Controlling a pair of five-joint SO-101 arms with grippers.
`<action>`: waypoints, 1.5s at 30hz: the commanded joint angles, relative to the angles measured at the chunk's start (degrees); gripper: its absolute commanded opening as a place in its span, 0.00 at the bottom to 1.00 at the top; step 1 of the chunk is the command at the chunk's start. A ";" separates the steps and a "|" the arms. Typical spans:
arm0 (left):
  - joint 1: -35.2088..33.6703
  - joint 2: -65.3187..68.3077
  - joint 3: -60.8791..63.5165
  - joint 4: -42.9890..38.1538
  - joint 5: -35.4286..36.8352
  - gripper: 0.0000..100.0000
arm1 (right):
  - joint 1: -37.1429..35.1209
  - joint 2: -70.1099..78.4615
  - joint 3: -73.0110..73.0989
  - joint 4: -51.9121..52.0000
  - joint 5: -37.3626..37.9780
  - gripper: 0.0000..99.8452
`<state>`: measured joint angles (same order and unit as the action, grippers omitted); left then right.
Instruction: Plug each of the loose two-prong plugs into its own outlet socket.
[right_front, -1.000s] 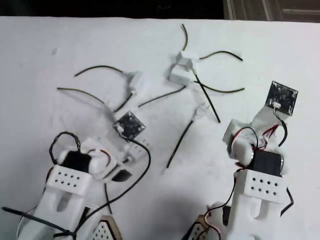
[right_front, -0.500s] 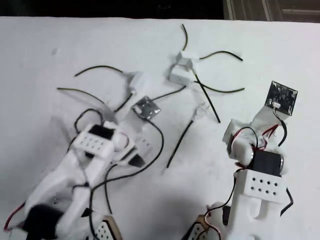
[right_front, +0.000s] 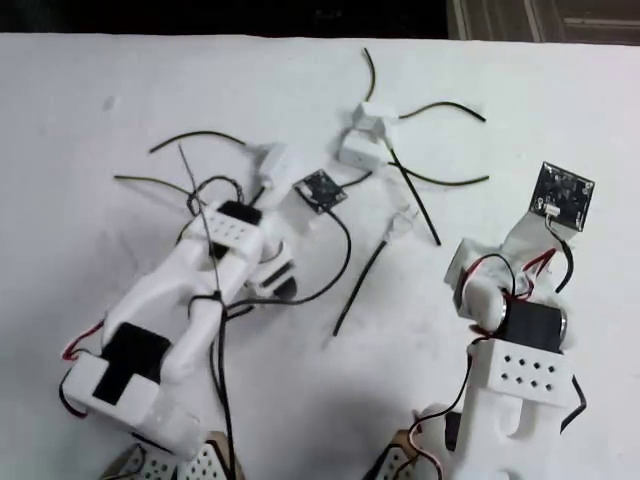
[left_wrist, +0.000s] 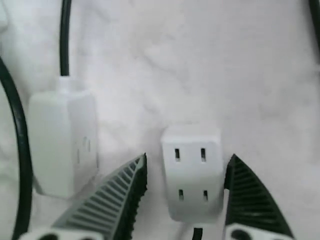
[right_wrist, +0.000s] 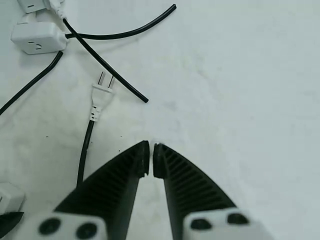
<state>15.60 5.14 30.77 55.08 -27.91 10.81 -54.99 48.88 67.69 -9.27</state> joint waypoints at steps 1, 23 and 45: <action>-0.75 0.48 -4.04 0.44 -1.76 0.25 | -0.57 -0.66 -0.35 0.40 0.62 0.02; -19.65 -47.43 8.88 15.56 7.38 0.26 | -9.10 -0.48 -1.41 0.22 10.29 0.02; -33.01 -86.29 52.04 1.41 7.74 0.26 | -22.55 60.09 -42.55 0.13 -13.19 0.17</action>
<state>-15.96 -76.44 81.58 56.92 -20.79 -11.34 -1.36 13.71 67.69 -19.56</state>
